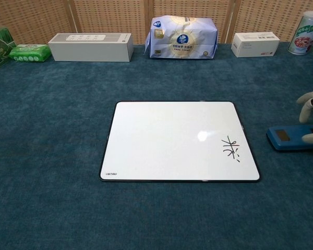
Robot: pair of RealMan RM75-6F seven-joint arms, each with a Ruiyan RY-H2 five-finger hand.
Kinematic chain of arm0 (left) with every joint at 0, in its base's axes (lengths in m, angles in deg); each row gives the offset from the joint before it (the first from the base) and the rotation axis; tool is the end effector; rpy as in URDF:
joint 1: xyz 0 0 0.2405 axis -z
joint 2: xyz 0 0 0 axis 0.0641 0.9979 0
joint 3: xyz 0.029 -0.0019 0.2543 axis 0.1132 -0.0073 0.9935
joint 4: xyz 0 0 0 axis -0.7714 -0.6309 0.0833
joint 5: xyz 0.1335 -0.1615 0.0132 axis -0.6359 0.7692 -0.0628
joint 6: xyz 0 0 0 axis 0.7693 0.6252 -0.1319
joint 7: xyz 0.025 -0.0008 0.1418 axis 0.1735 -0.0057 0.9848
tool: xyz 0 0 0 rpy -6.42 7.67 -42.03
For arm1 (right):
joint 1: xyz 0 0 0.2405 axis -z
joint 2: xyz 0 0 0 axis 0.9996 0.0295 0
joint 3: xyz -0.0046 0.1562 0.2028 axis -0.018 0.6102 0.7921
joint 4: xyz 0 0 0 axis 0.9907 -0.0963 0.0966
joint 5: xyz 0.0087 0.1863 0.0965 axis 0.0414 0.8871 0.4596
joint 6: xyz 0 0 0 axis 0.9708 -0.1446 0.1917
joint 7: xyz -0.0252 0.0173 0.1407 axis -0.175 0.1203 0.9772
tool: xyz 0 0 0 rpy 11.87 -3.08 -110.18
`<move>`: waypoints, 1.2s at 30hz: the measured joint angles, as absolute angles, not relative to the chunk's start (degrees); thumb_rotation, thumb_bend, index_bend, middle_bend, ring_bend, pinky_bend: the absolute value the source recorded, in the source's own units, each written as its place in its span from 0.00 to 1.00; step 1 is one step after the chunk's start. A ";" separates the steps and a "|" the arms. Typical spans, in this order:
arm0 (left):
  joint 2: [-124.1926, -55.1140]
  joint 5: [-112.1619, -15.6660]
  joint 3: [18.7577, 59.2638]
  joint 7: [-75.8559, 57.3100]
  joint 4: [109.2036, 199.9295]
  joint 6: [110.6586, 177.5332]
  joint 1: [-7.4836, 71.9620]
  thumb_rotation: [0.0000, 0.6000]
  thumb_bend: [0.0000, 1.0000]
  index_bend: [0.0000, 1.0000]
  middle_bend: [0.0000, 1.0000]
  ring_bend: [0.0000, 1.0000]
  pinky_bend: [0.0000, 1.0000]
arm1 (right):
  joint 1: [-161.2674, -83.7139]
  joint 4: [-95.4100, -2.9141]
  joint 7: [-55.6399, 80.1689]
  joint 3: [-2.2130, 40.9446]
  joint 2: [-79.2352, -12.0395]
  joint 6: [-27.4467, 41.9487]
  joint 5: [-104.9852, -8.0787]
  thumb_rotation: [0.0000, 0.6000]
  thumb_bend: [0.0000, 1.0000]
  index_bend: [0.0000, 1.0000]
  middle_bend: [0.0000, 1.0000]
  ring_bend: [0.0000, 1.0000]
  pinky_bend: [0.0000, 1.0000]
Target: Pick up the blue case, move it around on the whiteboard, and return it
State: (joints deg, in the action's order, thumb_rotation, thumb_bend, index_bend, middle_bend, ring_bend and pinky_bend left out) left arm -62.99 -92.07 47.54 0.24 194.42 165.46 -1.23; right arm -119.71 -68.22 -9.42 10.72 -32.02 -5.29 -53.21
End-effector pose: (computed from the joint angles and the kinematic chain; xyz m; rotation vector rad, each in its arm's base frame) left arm -0.2516 0.1533 0.1648 -1.4333 -0.9709 -0.9153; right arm -0.2703 -0.2885 0.0621 1.7958 -1.0701 0.5033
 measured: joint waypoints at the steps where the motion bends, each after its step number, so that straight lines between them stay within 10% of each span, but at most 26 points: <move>1: -63.02 -92.12 47.54 0.24 194.42 165.46 -1.21 1.00 0.32 0.34 0.27 0.18 0.05 | -119.65 -68.55 -8.83 10.92 -31.89 -5.03 -53.75 0.41 0.04 0.25 0.09 0.00 0.00; 16: -62.95 -92.02 47.65 -0.50 193.88 166.03 -1.55 1.00 0.32 0.34 0.27 0.17 0.05 | -117.58 -66.68 -3.50 10.91 -34.97 -0.91 -61.53 0.91 0.16 0.30 0.09 0.00 0.00; 36: -62.85 -92.08 47.66 0.14 194.36 165.97 -1.44 1.00 0.32 0.34 0.27 0.17 0.05 | -116.75 -62.70 -2.23 11.17 -37.52 -1.68 -61.22 1.00 0.16 0.31 0.09 0.00 0.00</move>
State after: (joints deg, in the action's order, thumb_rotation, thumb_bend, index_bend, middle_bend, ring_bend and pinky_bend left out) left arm -62.85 -92.08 47.66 0.14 194.36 165.97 -1.44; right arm -116.75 -62.70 -2.23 11.17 -37.52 -1.68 -61.22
